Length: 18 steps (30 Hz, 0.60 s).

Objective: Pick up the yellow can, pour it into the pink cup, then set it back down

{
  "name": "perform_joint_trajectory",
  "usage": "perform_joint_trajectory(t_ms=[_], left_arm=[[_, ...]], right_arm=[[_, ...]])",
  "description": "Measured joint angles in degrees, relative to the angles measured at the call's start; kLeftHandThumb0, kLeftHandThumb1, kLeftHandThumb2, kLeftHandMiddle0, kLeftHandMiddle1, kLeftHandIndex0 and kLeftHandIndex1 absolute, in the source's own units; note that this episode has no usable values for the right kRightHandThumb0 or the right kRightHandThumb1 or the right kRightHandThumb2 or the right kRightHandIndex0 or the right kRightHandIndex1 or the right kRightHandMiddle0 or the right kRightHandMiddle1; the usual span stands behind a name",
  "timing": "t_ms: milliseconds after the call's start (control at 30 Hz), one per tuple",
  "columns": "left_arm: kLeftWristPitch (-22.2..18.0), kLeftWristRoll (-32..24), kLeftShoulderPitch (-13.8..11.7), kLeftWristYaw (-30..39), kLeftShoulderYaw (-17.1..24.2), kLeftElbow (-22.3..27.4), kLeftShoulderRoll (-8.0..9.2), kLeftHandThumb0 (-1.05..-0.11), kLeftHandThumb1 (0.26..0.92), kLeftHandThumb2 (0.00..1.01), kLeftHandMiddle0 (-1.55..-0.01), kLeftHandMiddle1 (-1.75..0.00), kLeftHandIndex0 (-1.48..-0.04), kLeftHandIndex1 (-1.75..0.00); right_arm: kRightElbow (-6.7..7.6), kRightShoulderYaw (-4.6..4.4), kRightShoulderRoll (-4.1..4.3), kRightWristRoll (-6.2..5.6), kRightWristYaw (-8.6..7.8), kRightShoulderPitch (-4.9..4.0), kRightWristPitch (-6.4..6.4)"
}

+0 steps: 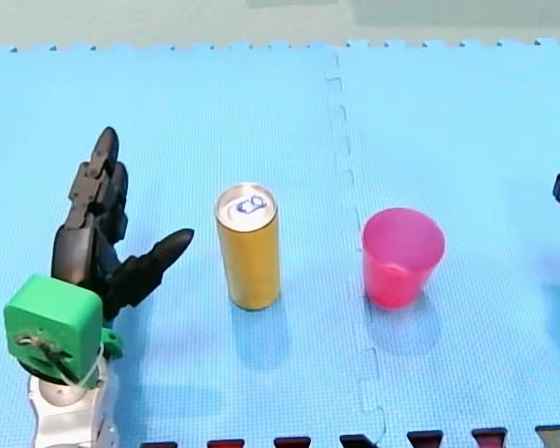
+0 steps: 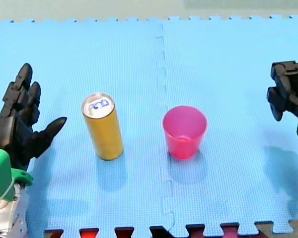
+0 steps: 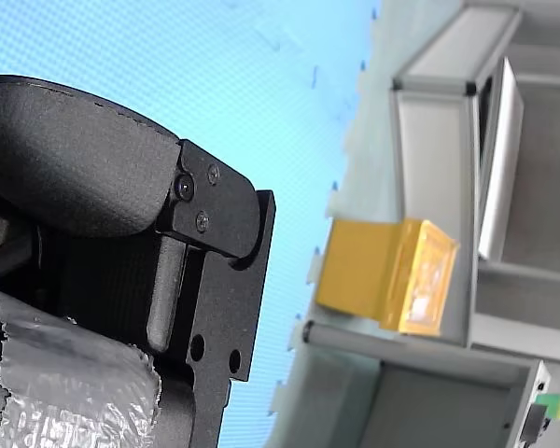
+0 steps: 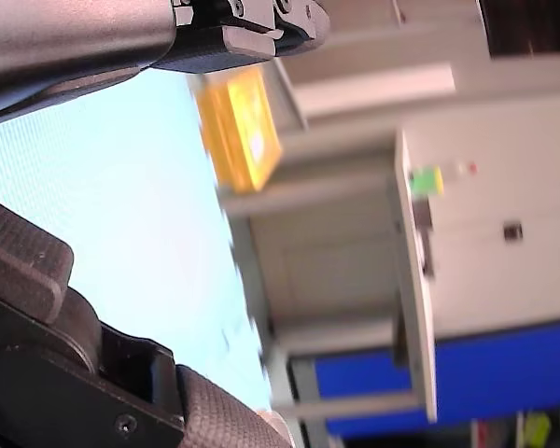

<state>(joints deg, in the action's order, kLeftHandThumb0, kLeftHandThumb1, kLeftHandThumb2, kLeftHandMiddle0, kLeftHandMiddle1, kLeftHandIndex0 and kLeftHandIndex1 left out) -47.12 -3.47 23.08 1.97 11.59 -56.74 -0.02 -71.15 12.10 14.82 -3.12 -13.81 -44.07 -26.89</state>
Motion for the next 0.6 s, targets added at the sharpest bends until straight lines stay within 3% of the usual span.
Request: perform_joint_trajectory(t_ms=[600], left_arm=[[-1.9,3.0,0.2,-3.6,-2.0,0.4,1.25,-0.959,0.679,0.0,-0.04,0.0,-0.09,0.0]], right_arm=[[0.0,-0.14,0.18,0.06,0.24,-0.01,0.01]])
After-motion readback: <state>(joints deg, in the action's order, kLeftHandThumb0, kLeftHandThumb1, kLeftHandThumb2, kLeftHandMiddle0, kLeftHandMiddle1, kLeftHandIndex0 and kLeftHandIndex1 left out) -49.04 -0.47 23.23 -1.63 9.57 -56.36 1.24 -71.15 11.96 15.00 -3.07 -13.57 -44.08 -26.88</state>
